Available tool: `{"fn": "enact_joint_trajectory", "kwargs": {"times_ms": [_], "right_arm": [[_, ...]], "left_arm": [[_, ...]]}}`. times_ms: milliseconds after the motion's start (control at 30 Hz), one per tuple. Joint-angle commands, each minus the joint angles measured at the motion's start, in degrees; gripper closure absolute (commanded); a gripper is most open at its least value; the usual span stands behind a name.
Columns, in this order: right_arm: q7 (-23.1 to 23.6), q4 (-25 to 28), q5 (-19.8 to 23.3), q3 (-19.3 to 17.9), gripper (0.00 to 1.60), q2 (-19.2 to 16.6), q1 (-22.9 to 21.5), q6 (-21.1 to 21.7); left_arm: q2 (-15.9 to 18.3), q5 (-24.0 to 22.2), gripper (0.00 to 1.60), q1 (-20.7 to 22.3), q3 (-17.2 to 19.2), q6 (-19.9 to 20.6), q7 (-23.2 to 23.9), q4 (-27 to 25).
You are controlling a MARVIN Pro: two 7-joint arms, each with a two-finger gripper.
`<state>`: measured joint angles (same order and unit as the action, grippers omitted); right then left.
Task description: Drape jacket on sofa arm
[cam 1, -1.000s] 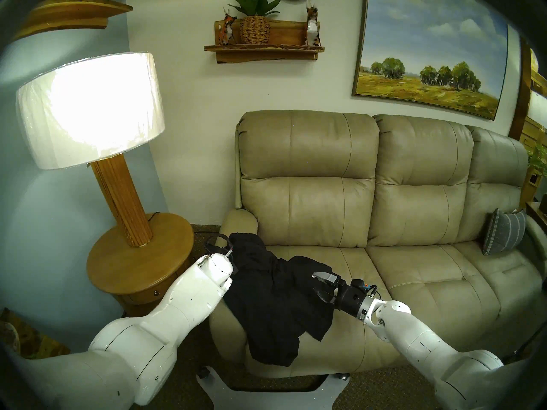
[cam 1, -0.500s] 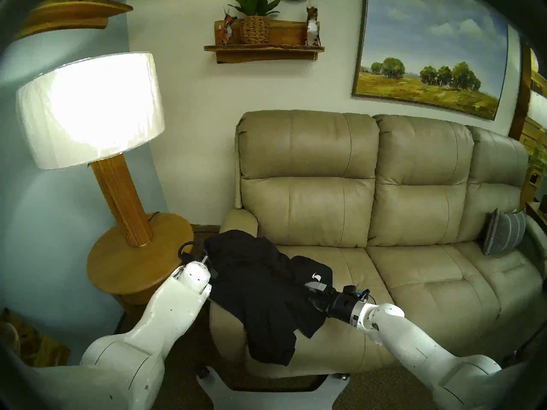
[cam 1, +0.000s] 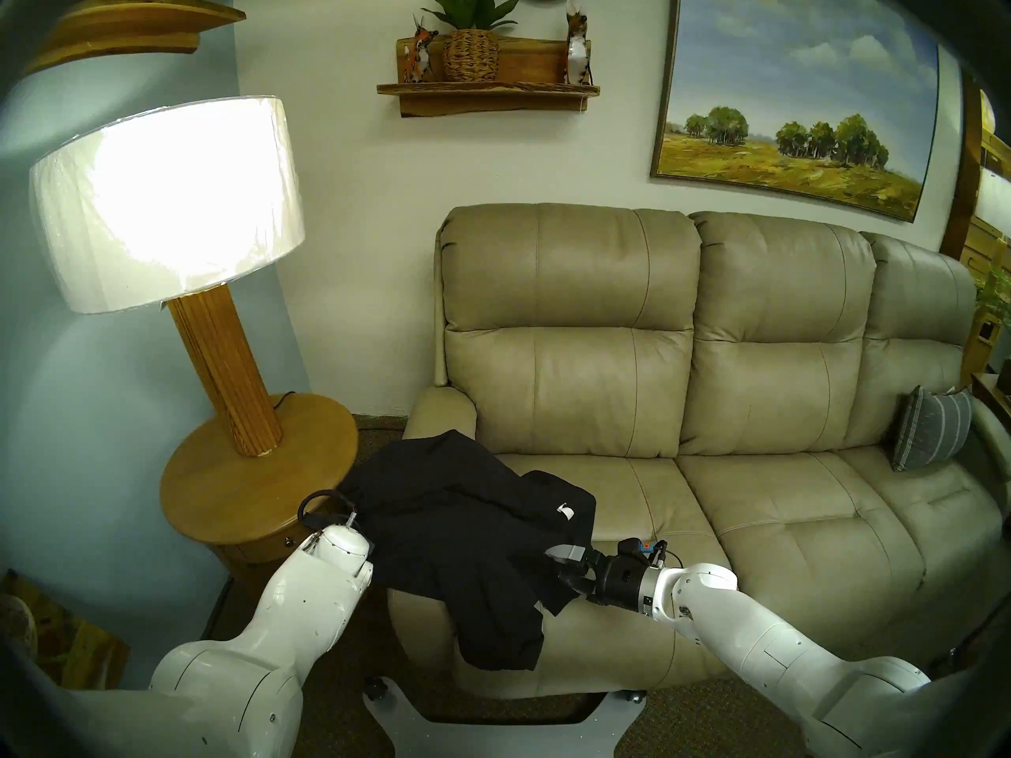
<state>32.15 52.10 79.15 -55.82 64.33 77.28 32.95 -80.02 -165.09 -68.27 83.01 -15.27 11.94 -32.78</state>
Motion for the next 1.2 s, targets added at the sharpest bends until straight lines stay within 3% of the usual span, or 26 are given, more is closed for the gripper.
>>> {"fn": "enact_joint_trajectory", "kwargs": {"times_ms": [0,167,200,267,433,667,1167], "right_arm": [[1.21,0.95,-0.15,0.15,0.00,0.09,-0.14,-0.07],[1.44,0.71,-0.60,0.34,0.00,0.28,-0.18,0.07],[1.48,0.58,-0.74,0.35,0.00,0.40,-0.18,0.05],[1.43,0.56,-0.81,0.39,0.00,0.46,-0.15,0.06],[1.36,0.48,-0.97,0.45,0.00,0.60,-0.13,0.14],[1.34,-0.32,-1.07,0.56,0.00,0.93,-0.39,0.20],[1.17,-1.96,-1.42,1.29,0.00,1.78,-0.80,0.20]], "left_arm": [[-0.78,0.36,1.60,3.17,0.38,0.79,3.35,7.26],[-1.63,0.72,1.60,5.06,0.19,1.60,5.67,11.81],[-1.86,0.72,1.60,6.54,0.18,2.92,6.14,14.90],[-1.87,0.75,1.60,6.00,0.23,2.31,6.46,14.17],[-2.75,1.44,1.60,8.52,0.15,3.42,9.29,20.06],[-3.14,1.95,1.60,8.96,0.58,4.41,12.91,23.61],[-2.13,1.14,1.60,8.17,2.56,7.03,10.61,26.11]]}}
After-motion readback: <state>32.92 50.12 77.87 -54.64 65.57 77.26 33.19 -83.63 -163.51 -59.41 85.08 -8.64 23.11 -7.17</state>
